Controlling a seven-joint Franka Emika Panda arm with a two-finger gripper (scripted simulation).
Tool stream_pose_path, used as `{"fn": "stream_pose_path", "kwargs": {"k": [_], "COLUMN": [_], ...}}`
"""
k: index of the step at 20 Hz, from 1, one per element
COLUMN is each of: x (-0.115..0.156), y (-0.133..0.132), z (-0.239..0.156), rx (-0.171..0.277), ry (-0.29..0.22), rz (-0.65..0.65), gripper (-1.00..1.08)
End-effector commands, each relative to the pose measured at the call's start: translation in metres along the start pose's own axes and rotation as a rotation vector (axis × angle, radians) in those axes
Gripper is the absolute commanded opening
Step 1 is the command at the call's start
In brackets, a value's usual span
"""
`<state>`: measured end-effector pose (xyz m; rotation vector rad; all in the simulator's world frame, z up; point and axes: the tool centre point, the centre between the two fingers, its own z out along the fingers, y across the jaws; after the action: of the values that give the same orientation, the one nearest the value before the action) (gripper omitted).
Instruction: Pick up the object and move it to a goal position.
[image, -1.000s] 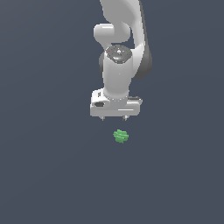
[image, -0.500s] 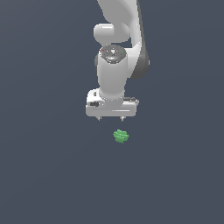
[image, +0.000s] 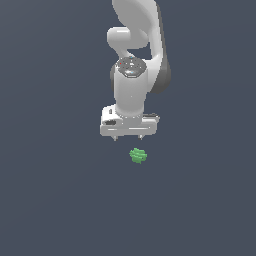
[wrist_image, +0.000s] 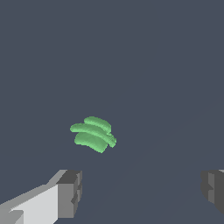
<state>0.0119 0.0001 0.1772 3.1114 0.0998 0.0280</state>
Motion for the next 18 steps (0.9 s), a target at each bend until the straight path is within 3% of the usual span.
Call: {"fn": "stream_pose_path", "kwargs": {"k": [1,18], "x": [0.001,0.008], "y": [-0.004,-0.046], "z": [0.008,0.080], "rx": [0.001,0.028], "ry": [-0.002,-0.011], "rz": [-0.039,-0.402], "gripper": [1.00,1.00]}}
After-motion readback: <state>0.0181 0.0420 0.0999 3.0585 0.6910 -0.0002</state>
